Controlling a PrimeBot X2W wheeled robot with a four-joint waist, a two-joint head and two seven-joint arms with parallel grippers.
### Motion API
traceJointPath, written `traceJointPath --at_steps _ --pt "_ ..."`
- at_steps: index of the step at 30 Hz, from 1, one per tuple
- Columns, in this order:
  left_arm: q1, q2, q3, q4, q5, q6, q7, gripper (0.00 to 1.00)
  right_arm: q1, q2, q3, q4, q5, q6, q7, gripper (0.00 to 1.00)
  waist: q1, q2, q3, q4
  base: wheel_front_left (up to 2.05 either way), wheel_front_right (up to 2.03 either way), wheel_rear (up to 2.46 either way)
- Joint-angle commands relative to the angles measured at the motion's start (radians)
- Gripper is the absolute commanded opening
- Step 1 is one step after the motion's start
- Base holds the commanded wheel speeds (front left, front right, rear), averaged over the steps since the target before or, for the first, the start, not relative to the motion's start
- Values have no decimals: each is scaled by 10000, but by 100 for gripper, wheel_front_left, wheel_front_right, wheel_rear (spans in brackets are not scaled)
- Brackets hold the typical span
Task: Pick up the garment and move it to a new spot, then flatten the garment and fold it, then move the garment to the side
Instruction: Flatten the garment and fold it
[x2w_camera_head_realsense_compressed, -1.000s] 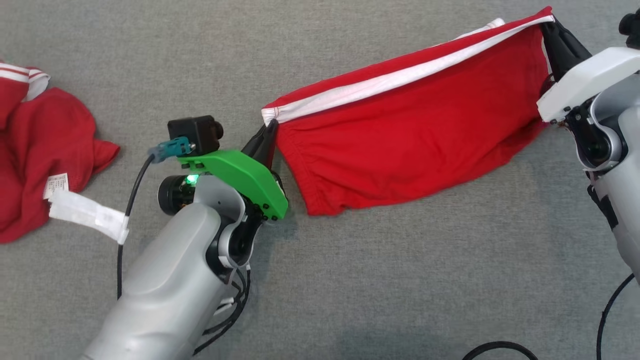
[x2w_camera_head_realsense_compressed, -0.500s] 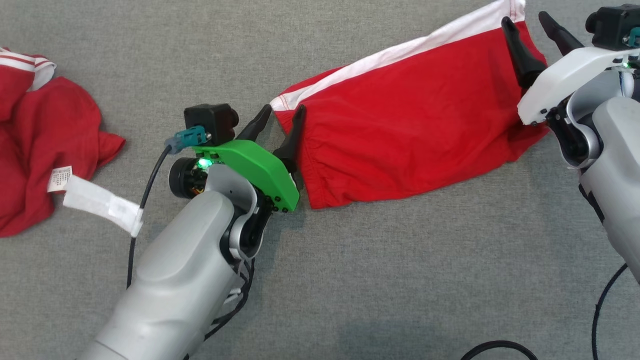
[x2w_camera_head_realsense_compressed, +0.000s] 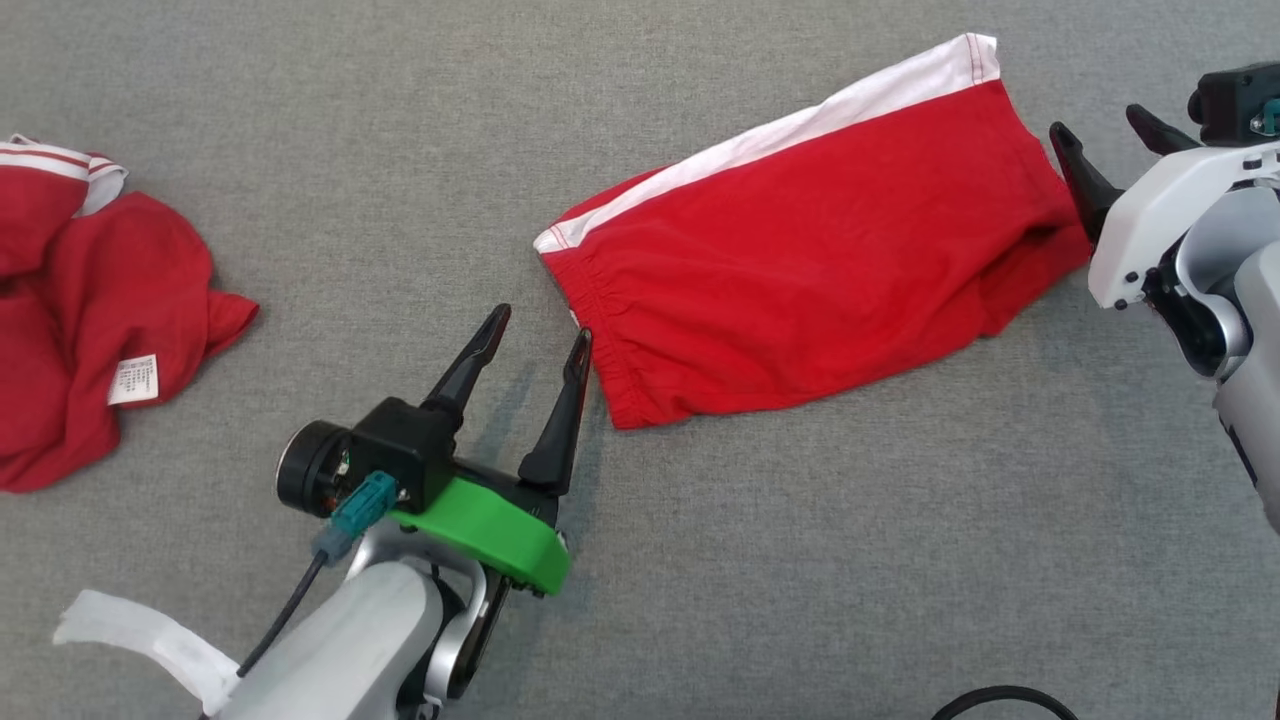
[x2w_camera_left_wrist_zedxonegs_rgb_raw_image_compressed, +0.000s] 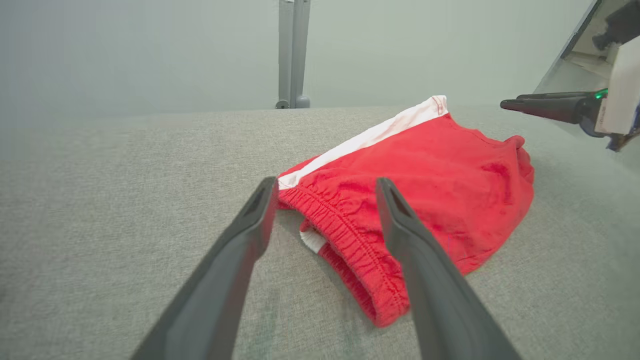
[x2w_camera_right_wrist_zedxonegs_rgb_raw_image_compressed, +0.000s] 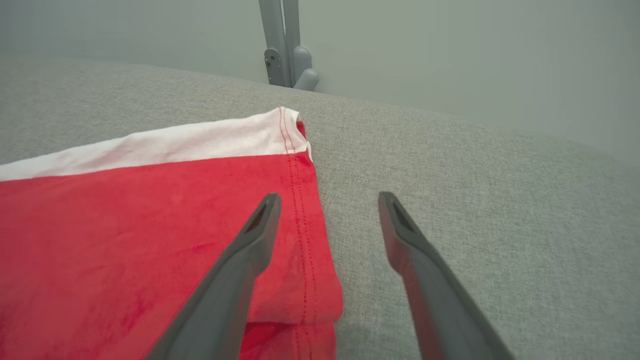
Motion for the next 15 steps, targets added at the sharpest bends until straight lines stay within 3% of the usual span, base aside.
traceJointPath --at_steps 1,6,11,14,15 --pt "178 178 -37 -184 363 245 -162 100 135 142 -237 247 -193 -14 118 100 0 116 386 425 0 0 0" --pt "353 -7 26 -226 779 559 -426 100 -209 485 -686 1122 -685 -14 367 100 0 116 880 923 0 0 0" --pt "629 -339 360 81 1023 263 -595 100 -290 860 -1144 2345 -845 -8 742 100 0 116 929 1238 0 0 0" --pt "874 -515 636 111 1355 125 -594 100 -102 1144 -1283 2692 -283 0 1189 100 0 116 773 1243 0 0 0" --pt "1002 -579 733 134 1422 64 -595 100 16 1265 -1208 2635 -33 26 1374 13 0 116 694 1224 0 0 0"
